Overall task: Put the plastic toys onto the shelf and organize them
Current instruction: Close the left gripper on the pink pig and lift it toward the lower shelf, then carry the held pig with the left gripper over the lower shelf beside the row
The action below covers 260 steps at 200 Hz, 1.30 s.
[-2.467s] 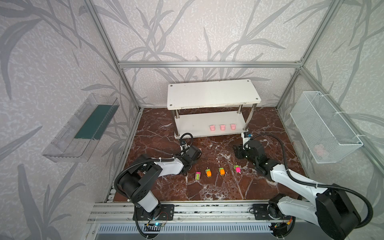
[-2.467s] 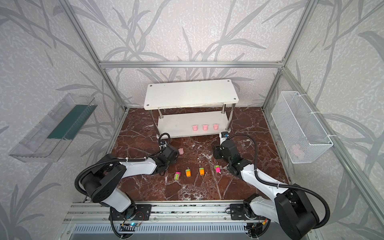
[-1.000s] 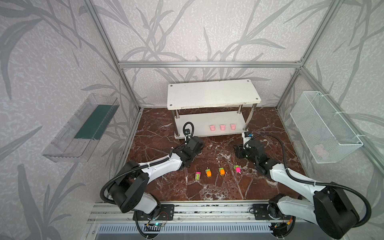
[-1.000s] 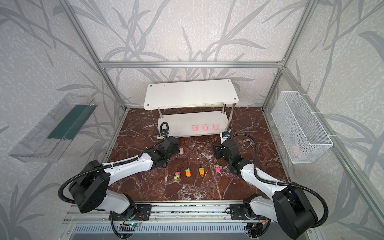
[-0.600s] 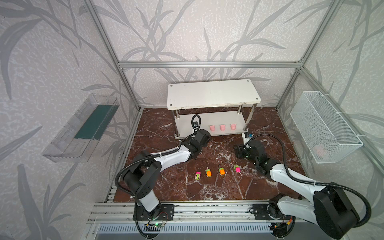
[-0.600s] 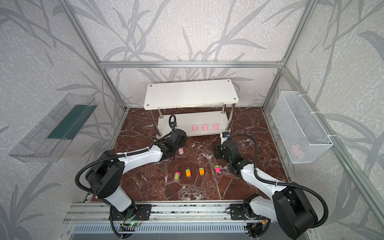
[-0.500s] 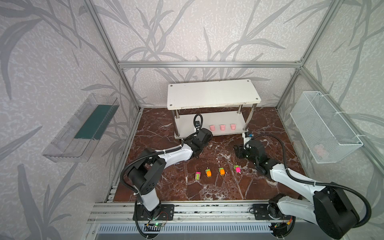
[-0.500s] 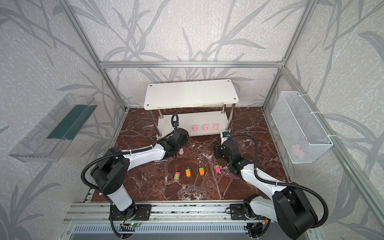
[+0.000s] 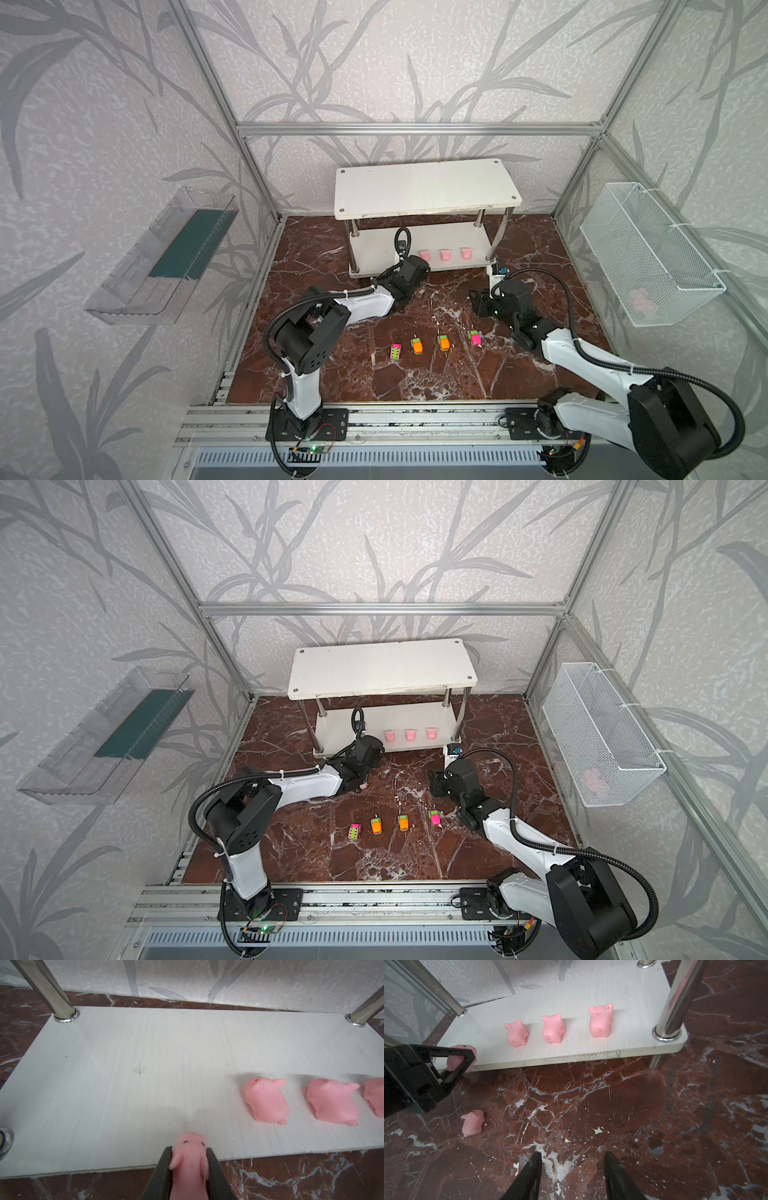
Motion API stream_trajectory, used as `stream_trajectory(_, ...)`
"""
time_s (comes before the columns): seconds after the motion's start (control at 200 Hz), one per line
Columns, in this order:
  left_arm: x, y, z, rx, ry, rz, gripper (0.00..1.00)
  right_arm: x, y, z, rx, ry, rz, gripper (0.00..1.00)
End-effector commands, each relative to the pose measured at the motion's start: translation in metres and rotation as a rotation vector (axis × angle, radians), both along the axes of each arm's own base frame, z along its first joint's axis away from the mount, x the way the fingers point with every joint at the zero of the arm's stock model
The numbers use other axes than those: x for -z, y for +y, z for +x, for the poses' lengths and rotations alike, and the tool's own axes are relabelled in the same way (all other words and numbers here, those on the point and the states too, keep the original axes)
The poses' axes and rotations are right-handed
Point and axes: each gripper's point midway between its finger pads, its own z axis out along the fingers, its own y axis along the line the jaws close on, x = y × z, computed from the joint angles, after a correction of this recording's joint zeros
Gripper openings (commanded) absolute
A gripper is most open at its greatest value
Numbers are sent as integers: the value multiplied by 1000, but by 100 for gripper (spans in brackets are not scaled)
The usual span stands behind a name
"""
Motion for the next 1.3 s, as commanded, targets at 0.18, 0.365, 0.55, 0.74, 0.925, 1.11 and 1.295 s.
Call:
stream_trajectory(0.18,-10,-1,25,-34,-71,-2,24,0,-3,-2,5,-3,18,49)
stream_trajectory(0.365,-7,0,31,-41,-74,-6,24,1,-3,-2,4,0,18,49)
stream_trajectory(0.55,-3,4,36,-49,-67,3,24,2,-3,-1,5,3,21,49)
stream_trajectory(0.74,2,4,39,-46,-57,-1,25,4,-2,0,3,8,24,49)
stream_trajectory(0.925,7,3,40,-44,-45,0,26,5,-2,1,1,13,26,49)
stream_trajectory(1.11,11,0,40,-37,-33,-10,28,6,-3,1,7,14,24,49)
stream_trajectory(1.295,11,1,39,-39,-31,-7,40,5,-3,1,8,8,32,49)
